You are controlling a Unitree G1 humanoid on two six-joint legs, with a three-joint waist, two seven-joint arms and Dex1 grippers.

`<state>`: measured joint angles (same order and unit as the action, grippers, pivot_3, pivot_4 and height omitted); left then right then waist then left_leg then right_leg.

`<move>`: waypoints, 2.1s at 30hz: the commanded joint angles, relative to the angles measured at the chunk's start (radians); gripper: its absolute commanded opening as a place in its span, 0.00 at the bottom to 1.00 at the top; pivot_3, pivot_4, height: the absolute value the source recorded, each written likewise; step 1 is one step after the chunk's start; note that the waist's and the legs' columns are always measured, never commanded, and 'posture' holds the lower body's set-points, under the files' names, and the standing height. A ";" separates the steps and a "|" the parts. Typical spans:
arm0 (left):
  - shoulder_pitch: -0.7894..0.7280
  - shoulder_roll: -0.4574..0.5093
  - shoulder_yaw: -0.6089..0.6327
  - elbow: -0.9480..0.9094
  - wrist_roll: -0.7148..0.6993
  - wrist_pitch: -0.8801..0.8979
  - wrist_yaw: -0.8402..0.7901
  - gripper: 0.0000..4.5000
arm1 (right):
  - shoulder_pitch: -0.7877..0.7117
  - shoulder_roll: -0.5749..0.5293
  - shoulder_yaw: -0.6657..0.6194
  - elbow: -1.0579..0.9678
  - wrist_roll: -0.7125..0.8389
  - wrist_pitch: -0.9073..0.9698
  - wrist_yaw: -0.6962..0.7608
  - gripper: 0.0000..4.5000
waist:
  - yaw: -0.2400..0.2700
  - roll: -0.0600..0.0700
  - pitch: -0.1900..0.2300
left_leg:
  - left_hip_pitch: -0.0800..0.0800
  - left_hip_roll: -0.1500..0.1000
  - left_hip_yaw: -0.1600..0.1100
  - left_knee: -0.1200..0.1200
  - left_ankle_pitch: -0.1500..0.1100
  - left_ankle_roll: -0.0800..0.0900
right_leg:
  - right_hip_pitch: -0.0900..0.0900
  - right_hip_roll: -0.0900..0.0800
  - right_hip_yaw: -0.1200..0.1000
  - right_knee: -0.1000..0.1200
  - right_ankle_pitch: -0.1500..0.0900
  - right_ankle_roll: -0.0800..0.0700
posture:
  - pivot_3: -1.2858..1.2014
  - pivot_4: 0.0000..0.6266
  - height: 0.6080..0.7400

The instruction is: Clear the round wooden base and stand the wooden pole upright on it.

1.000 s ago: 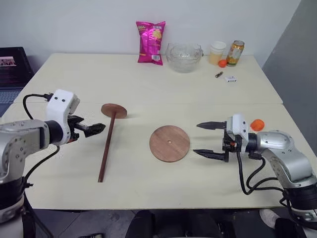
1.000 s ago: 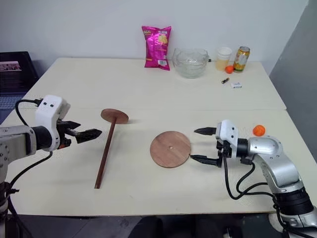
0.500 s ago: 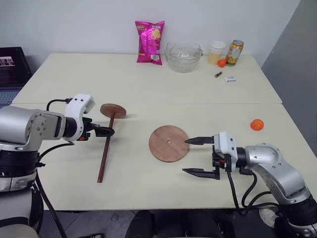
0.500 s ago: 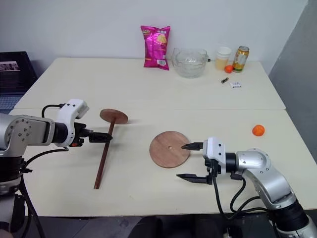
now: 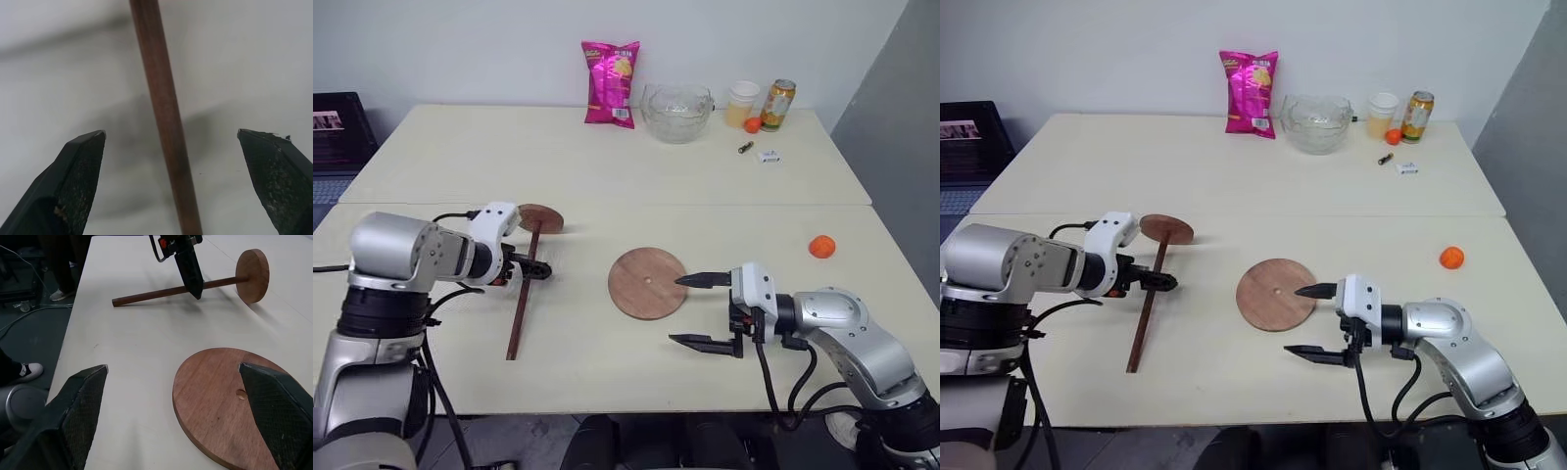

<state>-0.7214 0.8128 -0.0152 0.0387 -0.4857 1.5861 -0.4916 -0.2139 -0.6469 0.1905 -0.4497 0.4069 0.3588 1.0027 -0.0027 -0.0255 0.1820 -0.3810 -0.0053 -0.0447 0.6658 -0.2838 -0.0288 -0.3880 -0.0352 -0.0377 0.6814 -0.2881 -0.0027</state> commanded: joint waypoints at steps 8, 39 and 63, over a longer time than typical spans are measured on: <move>0.005 -0.036 0.053 0.016 0.040 0.025 0.050 0.64 | -0.025 -0.032 -0.018 -0.064 0.015 0.009 0.014 1.00 | 0.000 0.000 0.000 | 0.000 0.000 0.000 0.000 0.000 0.000 | 0.000 0.000 0.000 0.000 0.000 0.000 | 0.52 0.24 1.00; 0.020 -0.255 0.294 -0.228 -0.070 -0.520 -0.047 0.06 | -0.039 -0.117 -0.096 -0.049 0.047 0.027 0.061 1.00 | 0.004 -0.001 0.000 | -0.001 0.000 0.000 0.001 0.002 -0.004 | 0.001 -0.001 0.000 -0.001 0.000 0.000 | 0.52 0.24 1.00; 0.255 -0.550 0.005 -0.246 -0.004 -1.286 -0.308 0.06 | 0.049 -0.185 -0.213 -0.213 0.085 0.279 -0.153 1.00 | 0.005 -0.001 0.000 | 0.000 0.000 0.001 0.001 0.002 -0.003 | 0.002 -0.001 -0.001 -0.001 0.000 0.000 | 0.52 0.24 1.00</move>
<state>-0.4585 0.2754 0.0013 -0.1864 -0.4877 0.3389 -0.7970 -0.1718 -0.8160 0.0165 -0.6144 0.4654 0.6181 0.8606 0.0020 -0.0262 0.1816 -0.3811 -0.0054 -0.0439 0.6672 -0.2819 -0.0319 -0.3858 -0.0360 -0.0383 0.6807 -0.2876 -0.0024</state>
